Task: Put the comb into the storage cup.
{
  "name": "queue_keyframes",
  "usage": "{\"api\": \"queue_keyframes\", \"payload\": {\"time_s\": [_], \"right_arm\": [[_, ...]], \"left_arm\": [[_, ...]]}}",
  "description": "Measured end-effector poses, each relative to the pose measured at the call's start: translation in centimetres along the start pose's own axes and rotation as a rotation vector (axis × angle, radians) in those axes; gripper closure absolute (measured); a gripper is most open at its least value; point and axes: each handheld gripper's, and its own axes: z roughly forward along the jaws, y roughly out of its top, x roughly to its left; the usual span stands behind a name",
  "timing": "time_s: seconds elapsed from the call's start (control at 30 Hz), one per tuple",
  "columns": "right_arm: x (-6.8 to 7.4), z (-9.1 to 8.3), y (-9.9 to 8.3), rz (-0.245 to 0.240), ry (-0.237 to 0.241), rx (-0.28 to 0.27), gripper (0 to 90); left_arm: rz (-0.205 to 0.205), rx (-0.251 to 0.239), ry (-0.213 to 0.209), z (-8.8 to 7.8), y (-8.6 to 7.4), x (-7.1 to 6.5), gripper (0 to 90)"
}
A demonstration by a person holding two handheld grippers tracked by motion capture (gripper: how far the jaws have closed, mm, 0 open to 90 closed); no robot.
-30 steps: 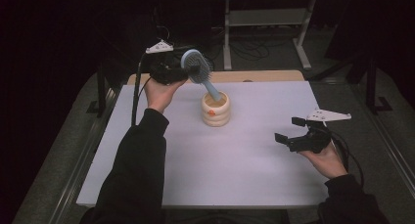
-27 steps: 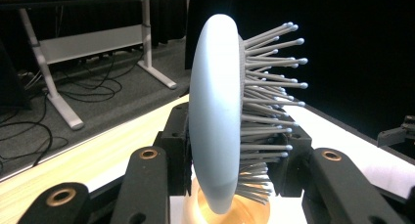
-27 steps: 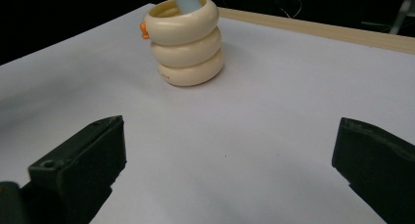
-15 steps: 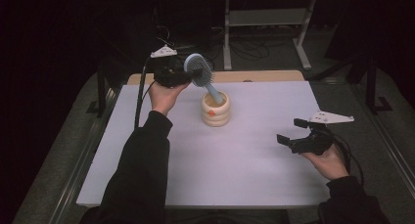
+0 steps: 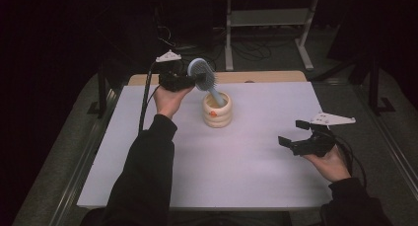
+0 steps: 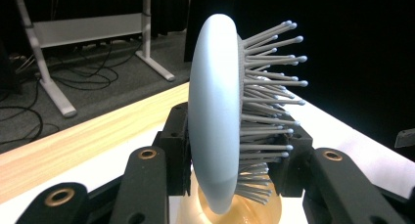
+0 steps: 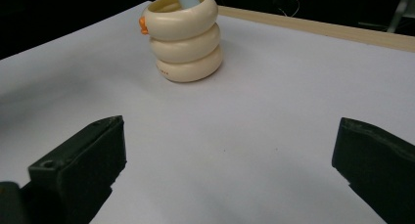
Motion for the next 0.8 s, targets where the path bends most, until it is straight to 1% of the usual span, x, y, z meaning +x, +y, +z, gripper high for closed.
{"api": "queue_keyframes", "payload": {"time_s": [0.17, 0.37, 0.47, 0.67, 0.8], "right_arm": [[0.0, 0.1, 0.0, -0.003, -0.001, 0.003, 0.0], [0.1, 0.1, -0.1, -0.003, -0.001, 0.005, 0.0], [0.1, 0.1, -0.1, -0.003, -0.001, 0.008, 0.0], [0.2, 0.1, -0.1, -0.008, -0.002, 0.009, 0.0], [0.1, 0.1, -0.1, -0.006, -0.001, 0.009, 0.0]], "left_arm": [[-0.009, 0.005, 0.004, 0.3, -0.6, 0.2, 58.2], [-0.027, 0.002, -0.005, 0.7, -1.1, 0.3, 58.1], [-0.027, 0.006, -0.007, 0.9, -1.3, 0.3, 58.1], [-0.047, 0.013, -0.005, 1.6, -2.1, 0.5, 58.1], [-0.044, 0.015, -0.012, 2.1, -2.4, 0.4, 57.9]]}}
